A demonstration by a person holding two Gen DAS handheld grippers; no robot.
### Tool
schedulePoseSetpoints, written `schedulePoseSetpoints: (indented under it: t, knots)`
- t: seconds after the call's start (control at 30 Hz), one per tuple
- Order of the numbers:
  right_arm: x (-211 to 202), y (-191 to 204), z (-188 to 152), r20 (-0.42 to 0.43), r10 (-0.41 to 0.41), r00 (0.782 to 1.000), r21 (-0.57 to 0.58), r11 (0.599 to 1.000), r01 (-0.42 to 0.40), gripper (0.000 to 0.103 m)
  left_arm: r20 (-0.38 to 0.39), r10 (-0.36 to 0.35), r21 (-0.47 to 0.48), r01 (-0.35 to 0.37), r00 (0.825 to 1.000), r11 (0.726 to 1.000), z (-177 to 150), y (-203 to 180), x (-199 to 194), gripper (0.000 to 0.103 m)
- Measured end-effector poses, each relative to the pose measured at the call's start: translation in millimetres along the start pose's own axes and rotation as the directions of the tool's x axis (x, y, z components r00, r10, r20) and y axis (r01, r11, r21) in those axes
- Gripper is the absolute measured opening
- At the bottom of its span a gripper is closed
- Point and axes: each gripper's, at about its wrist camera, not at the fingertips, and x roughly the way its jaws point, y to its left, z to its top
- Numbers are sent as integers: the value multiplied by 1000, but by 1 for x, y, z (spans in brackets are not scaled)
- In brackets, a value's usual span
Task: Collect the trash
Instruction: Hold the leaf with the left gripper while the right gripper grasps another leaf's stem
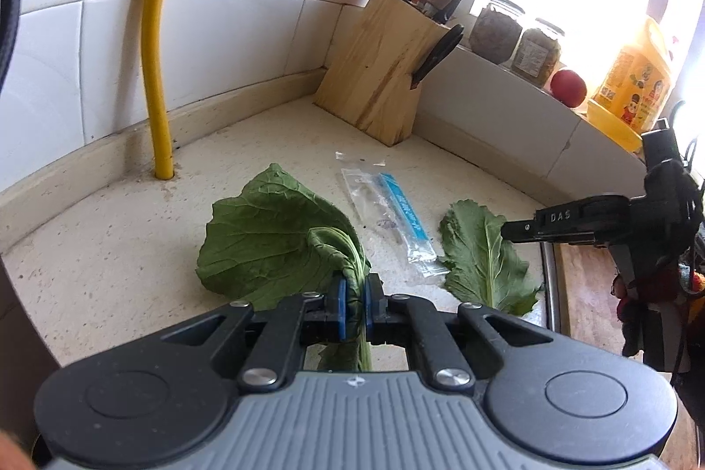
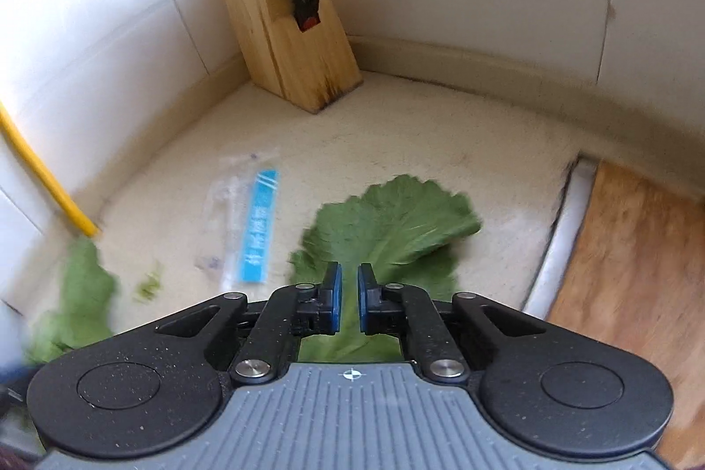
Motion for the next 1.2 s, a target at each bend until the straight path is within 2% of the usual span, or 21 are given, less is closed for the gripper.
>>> schedulePoseSetpoints:
  t: [0.07,0.13,0.17,0.2,0.23,0.27,0.3,0.43,0.5,0.57,0.6,0.67,0.83,1.0,1.07,1.1,1.13,1.17,1.2]
  knots:
    - [-1,-7,0,8,53,999,64,996,-54,9,-1,-4,-3,4,1000,1000,1,0,1,7]
    - [-2,-12,-1,15,57,998,97,994,-58,11,-3,-7,-2,7,1000,1000,1,0,1,7]
    - [-2,-13,0,26,24,999,108,994,-27,22,-3,-7,-1,7,1000,1000,1,0,1,7]
    - [0,-12,-1,18,-11,1000,100,995,9,28,-4,-8,0,8,1000,1000,1,0,1,7]
    - [3,-9,-3,2,-46,999,88,995,45,45,-2,-10,-1,10,1000,1000,1,0,1,7]
    - [7,-5,-6,-14,-75,997,88,993,76,69,0,-11,-3,11,1000,1000,1,0,0,7]
    - [10,0,-8,-26,-83,996,73,994,85,76,1,-12,-7,12,1000,1000,1,0,0,7]
    - [17,31,-28,-26,-154,988,-27,988,153,86,4,-31,-22,31,1000,999,1,3,-1,7]
    - [18,40,-39,-5,-170,985,-56,984,170,86,4,-39,-21,40,999,999,1,4,-3,7]
    - [22,46,-50,-15,-202,979,-82,976,200,91,6,-48,-20,48,999,999,0,7,-5,7]
    - [22,48,-56,9,-208,978,-100,973,207,93,8,-51,-22,51,999,998,1,8,-7,7]
    - [25,50,-61,8,-197,980,-120,973,196,103,11,-59,-28,59,998,998,1,12,-10,7]
    - [29,59,-64,1,-235,972,-173,957,232,103,18,-79,-28,79,997,996,3,20,-16,7]
    - [31,60,-58,-30,-240,970,-164,959,232,103,14,-106,-30,106,994,994,5,25,-18,7]
    - [30,61,-59,-28,-255,966,-163,955,248,98,7,-118,-28,118,993,993,6,27,-18,7]
    - [28,61,-59,-24,-265,964,-155,954,258,93,5,-124,-25,124,992,992,7,28,-18,7]
    - [22,61,-58,-11,-277,961,-142,952,273,67,4,-129,-22,129,992,991,8,28,-18,7]
    - [17,61,-57,-5,-281,960,-141,951,277,28,4,-133,-22,133,991,991,8,29,-19,7]
    - [14,60,-56,-22,-277,961,-144,952,271,20,4,-137,-25,137,991,990,9,31,-19,7]
